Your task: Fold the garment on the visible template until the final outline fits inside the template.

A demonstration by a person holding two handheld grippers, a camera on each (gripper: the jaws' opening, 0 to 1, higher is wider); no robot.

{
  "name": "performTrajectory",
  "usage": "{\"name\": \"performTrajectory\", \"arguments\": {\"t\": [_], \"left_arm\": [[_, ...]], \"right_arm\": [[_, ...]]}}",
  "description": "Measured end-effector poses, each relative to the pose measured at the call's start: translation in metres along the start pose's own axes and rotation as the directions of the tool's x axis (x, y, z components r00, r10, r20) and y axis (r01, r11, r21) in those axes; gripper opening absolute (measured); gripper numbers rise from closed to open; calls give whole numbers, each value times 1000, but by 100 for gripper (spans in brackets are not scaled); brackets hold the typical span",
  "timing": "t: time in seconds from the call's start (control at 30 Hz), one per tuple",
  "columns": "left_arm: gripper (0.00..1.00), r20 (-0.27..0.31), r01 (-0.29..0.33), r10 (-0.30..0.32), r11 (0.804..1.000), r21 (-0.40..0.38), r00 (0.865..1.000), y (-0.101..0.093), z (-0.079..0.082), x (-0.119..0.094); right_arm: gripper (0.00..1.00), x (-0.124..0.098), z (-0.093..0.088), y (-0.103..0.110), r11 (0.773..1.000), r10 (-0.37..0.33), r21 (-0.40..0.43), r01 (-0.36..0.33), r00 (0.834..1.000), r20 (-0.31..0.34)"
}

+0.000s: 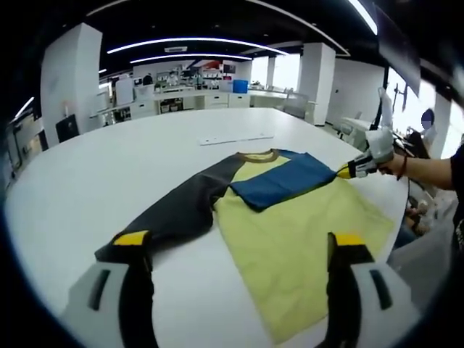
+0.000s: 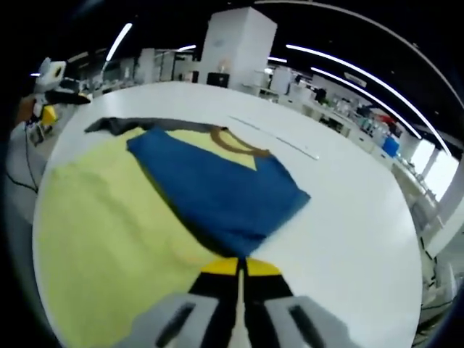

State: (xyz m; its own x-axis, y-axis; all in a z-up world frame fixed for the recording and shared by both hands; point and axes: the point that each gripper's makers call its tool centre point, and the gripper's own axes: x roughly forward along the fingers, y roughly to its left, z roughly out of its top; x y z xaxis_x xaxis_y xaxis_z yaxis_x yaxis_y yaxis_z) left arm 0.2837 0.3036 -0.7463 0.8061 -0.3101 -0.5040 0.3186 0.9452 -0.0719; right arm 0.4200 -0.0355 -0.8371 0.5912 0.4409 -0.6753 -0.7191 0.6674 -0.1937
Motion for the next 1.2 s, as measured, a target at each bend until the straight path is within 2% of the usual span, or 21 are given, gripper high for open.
{"name": "performTrajectory", "arguments": {"t": [0.17,0.23,0.3,0.43,0.53,0.57,0.63,0.7,0.73,0.83,0.9,1.03,1.1,1.13,1.17,1.2], "left_arm": [[98,1,-3,3,1000,-5,1000,1,0,0],[98,-1,-9,9,1000,-11,1000,4,-2,0],[98,-1,-17,17,1000,-18,1000,8,-2,-1],[98,4,-50,50,998,-36,999,19,-4,-3],[97,-2,-89,89,994,-62,996,35,-9,-6],[97,1,-100,100,992,-73,995,39,-10,-7],[96,-4,-132,132,986,-100,991,51,-14,-10],[95,-6,-190,191,975,-118,982,68,-18,-14],[95,-7,-199,200,972,-122,980,71,-19,-15],[94,-25,-261,261,950,-171,965,89,-29,-21],[92,-30,-291,290,938,-187,956,103,-34,-24],[87,-55,-329,325,920,-213,944,118,-46,-28],[85,-55,-345,342,911,-224,938,124,-49,-28],[84,-67,-362,357,899,-246,932,129,-53,-29],[81,-68,-370,365,895,-248,929,132,-55,-29],[78,-84,-393,385,881,-265,919,138,-61,-29]], "right_arm": [[0,0,0,-4,999,-17,30,17,1000,8],[1,-2,6,-4,996,-23,89,18,998,52],[13,-3,7,-5,988,-18,152,7,998,67],[40,-6,9,-6,980,-26,196,9,996,82],[50,-11,21,1,968,-5,249,-25,993,119],[55,-14,25,4,957,-4,288,-37,990,142],[64,-15,27,6,948,-2,315,-46,989,150],[73,-17,28,6,939,1,340,-56,987,161],[77,-19,30,8,933,5,354,-63,986,164],[88,-24,34,13,932,12,356,-75,984,176],[91,-26,35,15,934,15,347,-83,981,193],[100,-39,41,21,934,21,344,-96,976,216],[100,-42,41,24,936,26,338,-101,975,221],[100,-43,41,25,936,28,336,-102,975,220],[100,-44,40,27,937,32,332,-105,975,219],[100,-45,40,27,938,33,331,-106,975,219]]}}
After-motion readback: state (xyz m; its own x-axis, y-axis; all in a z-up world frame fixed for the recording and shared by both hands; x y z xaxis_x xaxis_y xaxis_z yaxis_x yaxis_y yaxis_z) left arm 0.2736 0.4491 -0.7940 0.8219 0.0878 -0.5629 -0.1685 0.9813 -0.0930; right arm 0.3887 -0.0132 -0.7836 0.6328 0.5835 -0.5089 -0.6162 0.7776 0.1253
